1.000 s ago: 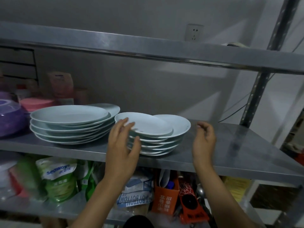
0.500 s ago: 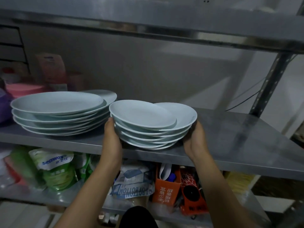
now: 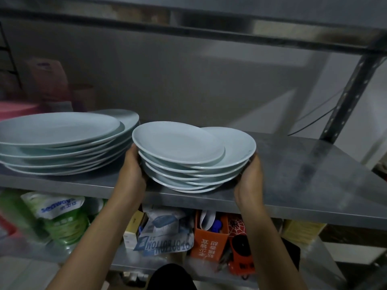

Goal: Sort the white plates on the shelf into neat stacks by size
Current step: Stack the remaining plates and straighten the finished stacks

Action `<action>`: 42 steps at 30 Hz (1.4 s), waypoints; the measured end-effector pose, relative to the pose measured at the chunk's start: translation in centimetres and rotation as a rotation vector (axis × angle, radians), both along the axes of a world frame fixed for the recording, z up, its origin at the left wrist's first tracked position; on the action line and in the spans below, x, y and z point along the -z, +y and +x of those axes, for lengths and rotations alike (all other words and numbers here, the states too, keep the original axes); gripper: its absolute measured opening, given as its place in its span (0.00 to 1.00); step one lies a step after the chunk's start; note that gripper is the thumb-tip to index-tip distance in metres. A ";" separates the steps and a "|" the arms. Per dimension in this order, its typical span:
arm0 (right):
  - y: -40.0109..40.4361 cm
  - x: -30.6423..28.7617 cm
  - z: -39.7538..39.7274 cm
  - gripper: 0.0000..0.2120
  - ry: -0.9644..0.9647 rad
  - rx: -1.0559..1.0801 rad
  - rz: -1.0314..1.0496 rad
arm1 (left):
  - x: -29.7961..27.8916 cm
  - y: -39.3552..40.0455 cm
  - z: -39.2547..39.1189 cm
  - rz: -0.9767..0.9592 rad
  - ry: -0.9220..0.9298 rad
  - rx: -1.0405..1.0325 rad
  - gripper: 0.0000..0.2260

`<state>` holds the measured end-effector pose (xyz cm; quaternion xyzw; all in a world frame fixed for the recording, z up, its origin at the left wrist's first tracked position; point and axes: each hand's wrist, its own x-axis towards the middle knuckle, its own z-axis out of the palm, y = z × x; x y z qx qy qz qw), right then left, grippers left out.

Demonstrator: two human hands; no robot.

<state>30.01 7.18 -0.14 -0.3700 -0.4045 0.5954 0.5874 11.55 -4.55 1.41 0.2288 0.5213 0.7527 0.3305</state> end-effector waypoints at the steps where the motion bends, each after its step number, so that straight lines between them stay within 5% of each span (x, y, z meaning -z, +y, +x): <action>1: 0.0 0.1 0.0 0.18 -0.002 0.009 -0.002 | 0.0 0.2 -0.2 0.015 -0.005 0.009 0.19; 12: -0.5 -1.0 0.8 0.22 0.163 -0.021 -0.046 | -0.8 1.2 -0.5 0.152 0.007 0.040 0.19; 25: 1.0 -2.5 0.0 0.30 0.156 -0.109 0.068 | -0.4 2.1 -0.7 0.254 -0.094 0.065 0.33; 42: 0.6 -2.1 -0.1 0.22 0.151 -0.178 0.188 | 1.2 3.3 -1.7 0.219 -0.045 0.106 0.35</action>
